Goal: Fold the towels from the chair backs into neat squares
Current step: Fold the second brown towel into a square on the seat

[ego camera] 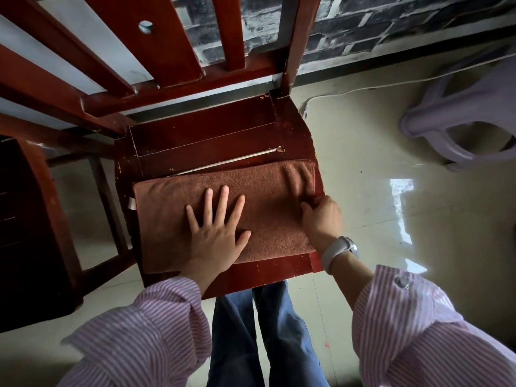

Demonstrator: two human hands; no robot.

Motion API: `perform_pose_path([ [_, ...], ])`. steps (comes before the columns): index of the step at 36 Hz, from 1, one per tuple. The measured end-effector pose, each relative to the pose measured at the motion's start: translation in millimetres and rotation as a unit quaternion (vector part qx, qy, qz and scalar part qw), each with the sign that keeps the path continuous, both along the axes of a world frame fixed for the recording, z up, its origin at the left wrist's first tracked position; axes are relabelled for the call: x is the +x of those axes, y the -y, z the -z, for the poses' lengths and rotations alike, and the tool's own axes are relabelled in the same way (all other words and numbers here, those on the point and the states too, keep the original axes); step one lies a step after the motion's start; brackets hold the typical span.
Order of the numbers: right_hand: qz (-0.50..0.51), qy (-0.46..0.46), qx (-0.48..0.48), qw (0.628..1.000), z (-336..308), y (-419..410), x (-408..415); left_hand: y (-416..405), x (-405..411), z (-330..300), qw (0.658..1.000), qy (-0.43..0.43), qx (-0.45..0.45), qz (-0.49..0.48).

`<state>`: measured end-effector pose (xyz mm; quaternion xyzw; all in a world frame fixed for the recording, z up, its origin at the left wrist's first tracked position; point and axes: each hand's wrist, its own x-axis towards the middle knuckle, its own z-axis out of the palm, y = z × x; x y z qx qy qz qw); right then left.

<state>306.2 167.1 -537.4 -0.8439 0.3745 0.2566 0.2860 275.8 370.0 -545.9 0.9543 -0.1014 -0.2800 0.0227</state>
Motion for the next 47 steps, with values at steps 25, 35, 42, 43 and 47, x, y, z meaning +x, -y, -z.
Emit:
perform_pose_path([
  [25,0.099,0.061,0.222,0.968,-33,24,7,1,5,-9,0.999,-0.053,-0.004,0.0],
  [35,0.037,0.065,0.189,0.979,-43,21,15,-5,11,-17,0.997,-0.073,-0.004,0.014],
  [42,-0.026,0.096,0.173,0.98,-71,13,12,-17,25,-27,0.981,-0.119,-0.136,-0.063],
  [43,-0.026,0.11,0.183,0.977,-77,7,13,-18,29,-30,0.965,-0.125,-0.194,-0.122],
  [47,-0.023,0.144,0.276,0.95,-103,-37,17,-34,45,-61,0.801,-0.141,-0.402,-0.421],
])
